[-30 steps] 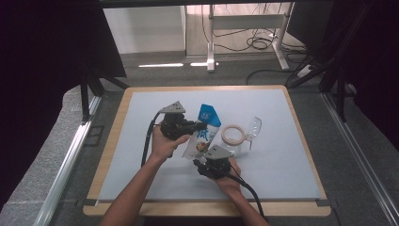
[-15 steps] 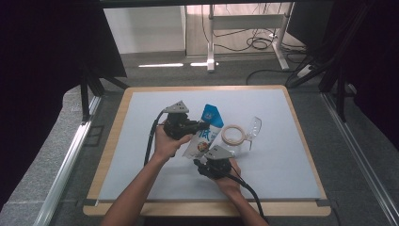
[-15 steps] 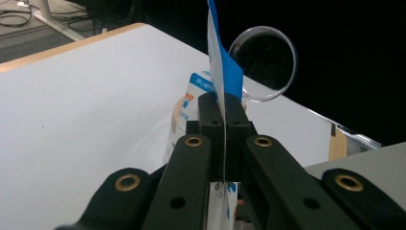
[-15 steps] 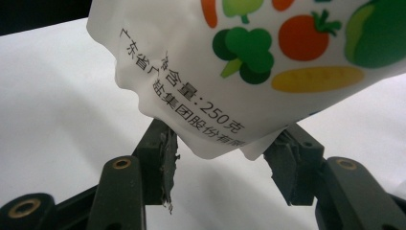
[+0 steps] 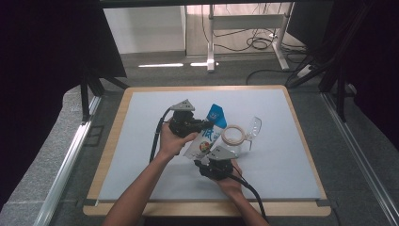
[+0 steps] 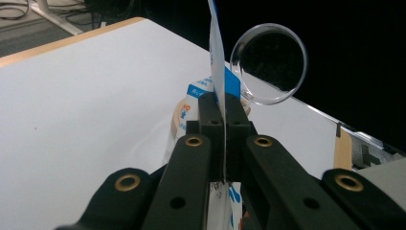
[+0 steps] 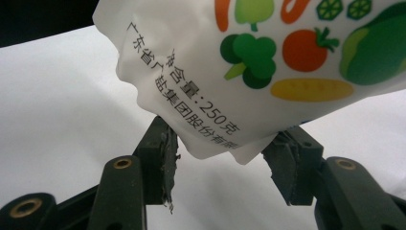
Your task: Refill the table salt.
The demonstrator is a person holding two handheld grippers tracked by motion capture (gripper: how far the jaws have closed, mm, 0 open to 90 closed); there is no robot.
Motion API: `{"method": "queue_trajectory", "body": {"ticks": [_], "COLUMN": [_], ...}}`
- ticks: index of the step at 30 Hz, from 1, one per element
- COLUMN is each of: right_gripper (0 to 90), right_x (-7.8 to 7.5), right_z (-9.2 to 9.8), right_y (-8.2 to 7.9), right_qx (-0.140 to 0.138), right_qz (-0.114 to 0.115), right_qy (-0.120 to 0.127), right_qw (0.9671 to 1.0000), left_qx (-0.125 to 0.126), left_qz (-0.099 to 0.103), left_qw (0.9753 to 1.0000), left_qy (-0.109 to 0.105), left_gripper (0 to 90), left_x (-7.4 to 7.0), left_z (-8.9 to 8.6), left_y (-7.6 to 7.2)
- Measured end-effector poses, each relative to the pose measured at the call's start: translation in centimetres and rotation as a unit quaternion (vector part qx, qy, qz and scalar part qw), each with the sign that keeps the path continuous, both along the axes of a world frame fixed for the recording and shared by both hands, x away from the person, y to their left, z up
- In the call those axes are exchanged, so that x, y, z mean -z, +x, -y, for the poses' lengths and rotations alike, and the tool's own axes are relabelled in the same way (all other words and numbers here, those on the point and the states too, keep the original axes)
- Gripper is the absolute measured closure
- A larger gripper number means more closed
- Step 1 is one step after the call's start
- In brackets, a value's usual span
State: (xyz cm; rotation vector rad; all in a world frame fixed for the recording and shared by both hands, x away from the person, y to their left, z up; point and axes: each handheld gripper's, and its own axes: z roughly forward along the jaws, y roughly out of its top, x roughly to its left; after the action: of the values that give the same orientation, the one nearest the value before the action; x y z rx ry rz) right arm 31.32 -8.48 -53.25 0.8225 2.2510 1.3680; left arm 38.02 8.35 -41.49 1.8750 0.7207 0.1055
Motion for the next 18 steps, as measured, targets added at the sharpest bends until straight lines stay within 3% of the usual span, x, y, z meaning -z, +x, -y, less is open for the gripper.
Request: {"method": "queue_trajectory", "body": {"ticks": [18], "right_gripper": [48.4], "right_x": [-0.05], "right_z": [0.47], "right_y": [0.14], "right_qx": [0.002], "right_qz": [-0.006], "right_qy": [0.004], "right_qw": [1.0000], "left_qx": [0.005], "left_qz": [-0.003], "left_qw": [0.9999], "left_qy": [0.010], "left_gripper": [90.0], "left_x": [0.01], "left_z": [1.12], "left_y": [0.60]}}
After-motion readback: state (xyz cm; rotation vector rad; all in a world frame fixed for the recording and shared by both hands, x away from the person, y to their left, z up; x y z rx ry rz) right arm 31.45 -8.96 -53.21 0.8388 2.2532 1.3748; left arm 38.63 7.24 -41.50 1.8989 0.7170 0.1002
